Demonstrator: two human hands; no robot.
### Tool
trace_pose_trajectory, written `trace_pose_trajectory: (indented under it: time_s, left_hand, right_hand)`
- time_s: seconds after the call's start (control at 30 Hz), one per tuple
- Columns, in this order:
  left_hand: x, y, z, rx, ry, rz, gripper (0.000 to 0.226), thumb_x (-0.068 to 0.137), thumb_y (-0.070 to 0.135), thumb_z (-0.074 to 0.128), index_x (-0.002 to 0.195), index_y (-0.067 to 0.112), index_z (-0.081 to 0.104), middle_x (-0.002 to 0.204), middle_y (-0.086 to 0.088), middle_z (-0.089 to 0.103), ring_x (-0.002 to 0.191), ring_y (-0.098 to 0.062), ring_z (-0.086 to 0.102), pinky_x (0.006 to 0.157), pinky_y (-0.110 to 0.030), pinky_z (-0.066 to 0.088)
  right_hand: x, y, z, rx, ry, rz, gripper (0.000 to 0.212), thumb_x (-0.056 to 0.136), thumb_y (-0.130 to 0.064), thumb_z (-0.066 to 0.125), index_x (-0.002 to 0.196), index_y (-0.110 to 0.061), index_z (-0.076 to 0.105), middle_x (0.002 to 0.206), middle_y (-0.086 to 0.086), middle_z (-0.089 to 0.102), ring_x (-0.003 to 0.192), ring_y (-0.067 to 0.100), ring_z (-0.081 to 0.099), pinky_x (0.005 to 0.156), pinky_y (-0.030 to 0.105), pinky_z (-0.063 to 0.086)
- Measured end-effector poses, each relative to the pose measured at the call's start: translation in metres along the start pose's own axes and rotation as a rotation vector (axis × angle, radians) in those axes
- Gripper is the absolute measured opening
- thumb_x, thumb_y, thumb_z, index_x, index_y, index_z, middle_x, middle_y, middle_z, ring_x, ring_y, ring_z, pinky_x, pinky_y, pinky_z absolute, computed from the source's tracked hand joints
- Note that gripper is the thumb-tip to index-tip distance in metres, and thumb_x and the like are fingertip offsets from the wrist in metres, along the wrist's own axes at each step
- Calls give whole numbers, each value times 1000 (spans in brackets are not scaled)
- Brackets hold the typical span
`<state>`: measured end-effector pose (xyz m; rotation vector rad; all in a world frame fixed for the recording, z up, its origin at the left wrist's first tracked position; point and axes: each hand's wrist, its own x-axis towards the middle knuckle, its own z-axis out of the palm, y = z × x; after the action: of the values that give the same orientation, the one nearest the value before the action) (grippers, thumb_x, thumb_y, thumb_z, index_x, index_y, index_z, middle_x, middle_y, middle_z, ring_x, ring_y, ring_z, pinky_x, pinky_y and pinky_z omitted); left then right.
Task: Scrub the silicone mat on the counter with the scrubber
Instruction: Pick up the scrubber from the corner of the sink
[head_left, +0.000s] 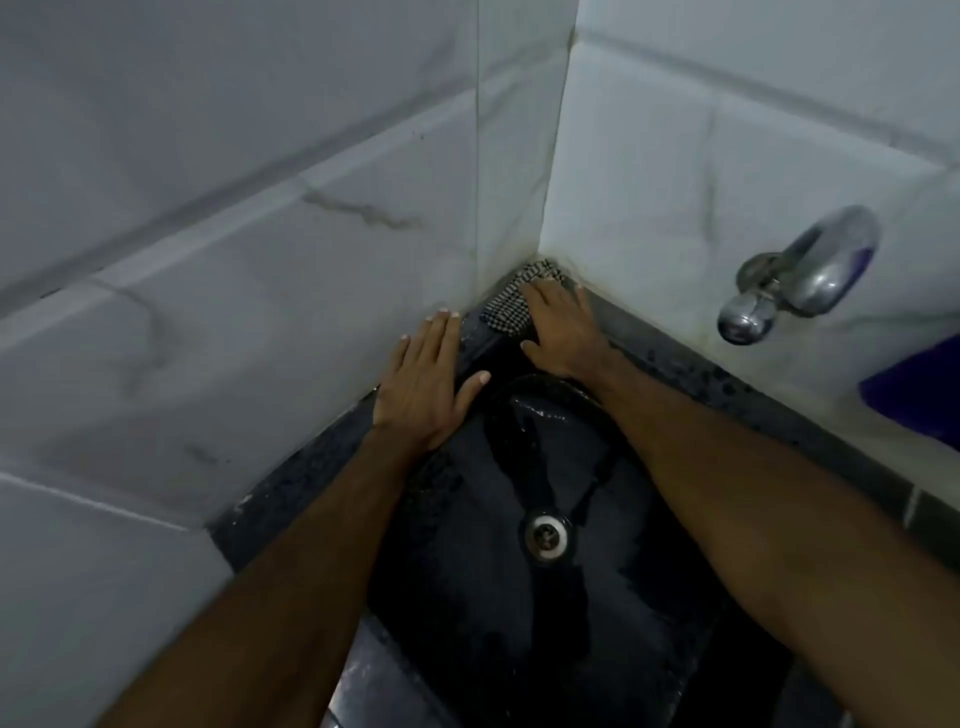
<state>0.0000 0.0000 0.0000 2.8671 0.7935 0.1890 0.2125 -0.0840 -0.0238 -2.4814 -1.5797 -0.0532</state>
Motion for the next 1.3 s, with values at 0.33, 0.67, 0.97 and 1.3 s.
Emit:
trace_pose_trajectory:
  time_s: [0.33,0.67,0.97,1.3]
  left_hand:
    - [33,-17,25,34,3,19,75,99,58,26,156,10,12,163,-7,12,150,-22,10,121,-41,8]
    - [32,-12,25,-9,25,-8,77,97,59,23,156,10,13,163,-7,13,150,-22,12,120,-41,9]
    - [-3,22,2,-74,41,18,77,98,60,22,156,11,11,163,-8,13,149,-23,14,120,-42,11]
    - [-69,115,0,-128,37,165,72,99,54,31,155,9,19,161,-9,20,148,-24,18,119,-43,16]
  right_hand:
    - [36,16,41,-8,-80,-87,76,72,-25,76,139,-14,41,145,10,38,132,29,35,109,45,27]
    - [34,7,22,157,285,-78,22,93,-16,46,106,-2,57,100,17,63,91,33,58,73,40,46]
    - [-44,-18,-57,774,448,283,20,97,-23,48,103,-6,56,86,-3,60,70,0,54,56,13,39]
    - [-180,-6,-81,1828,505,889,17,84,-22,70,91,-7,69,92,9,72,87,24,68,76,36,56]
